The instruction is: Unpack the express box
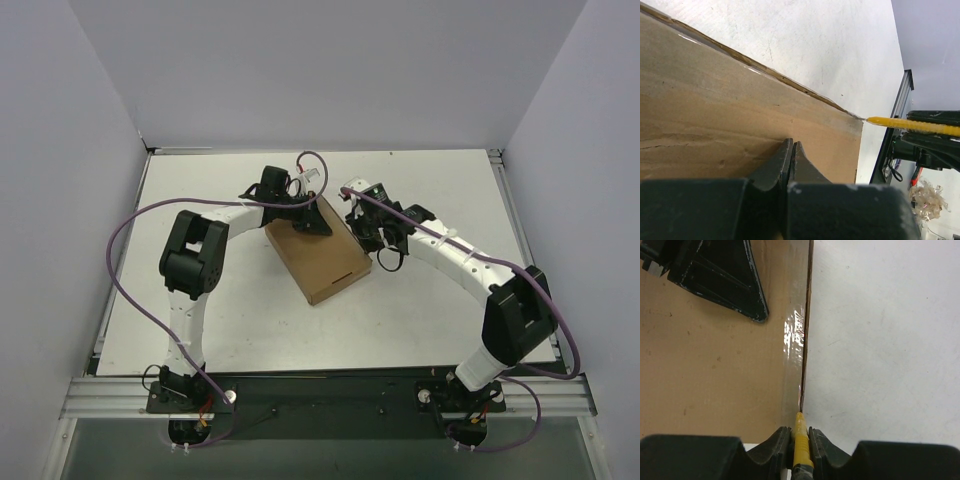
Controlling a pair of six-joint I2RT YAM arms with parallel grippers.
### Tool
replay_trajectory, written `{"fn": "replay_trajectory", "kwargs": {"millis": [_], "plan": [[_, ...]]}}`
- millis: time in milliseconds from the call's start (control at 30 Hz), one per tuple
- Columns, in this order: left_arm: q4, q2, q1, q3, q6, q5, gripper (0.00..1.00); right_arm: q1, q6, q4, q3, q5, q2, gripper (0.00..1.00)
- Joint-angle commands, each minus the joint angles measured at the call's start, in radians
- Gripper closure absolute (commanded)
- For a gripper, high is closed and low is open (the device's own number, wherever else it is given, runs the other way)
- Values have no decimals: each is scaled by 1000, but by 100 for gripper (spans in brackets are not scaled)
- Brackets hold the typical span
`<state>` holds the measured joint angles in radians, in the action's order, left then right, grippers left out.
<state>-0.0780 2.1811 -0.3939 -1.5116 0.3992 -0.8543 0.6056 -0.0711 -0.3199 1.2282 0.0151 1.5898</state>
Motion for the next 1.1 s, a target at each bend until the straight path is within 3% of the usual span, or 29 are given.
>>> {"fn": "replay_trajectory", "kwargs": {"millis": [0,567,867,933,1067], "plan": [[12,69,13,-12,-33,215,100,17,31,-110,-10,-7,-54,100],[7,71,4,-38,-46,187,100,8,22,-156,-30,-35,-149,100],[9,-95,38,-101,-95,-69,98,-220,100,-70,73,-38,-133,100],[-29,-135,65,-88,-120,-81,94,-265,137,-33,99,-49,-97,100],[-207,-243,102,-68,-319,-11,85,-342,195,11,188,-81,-15,100]]}}
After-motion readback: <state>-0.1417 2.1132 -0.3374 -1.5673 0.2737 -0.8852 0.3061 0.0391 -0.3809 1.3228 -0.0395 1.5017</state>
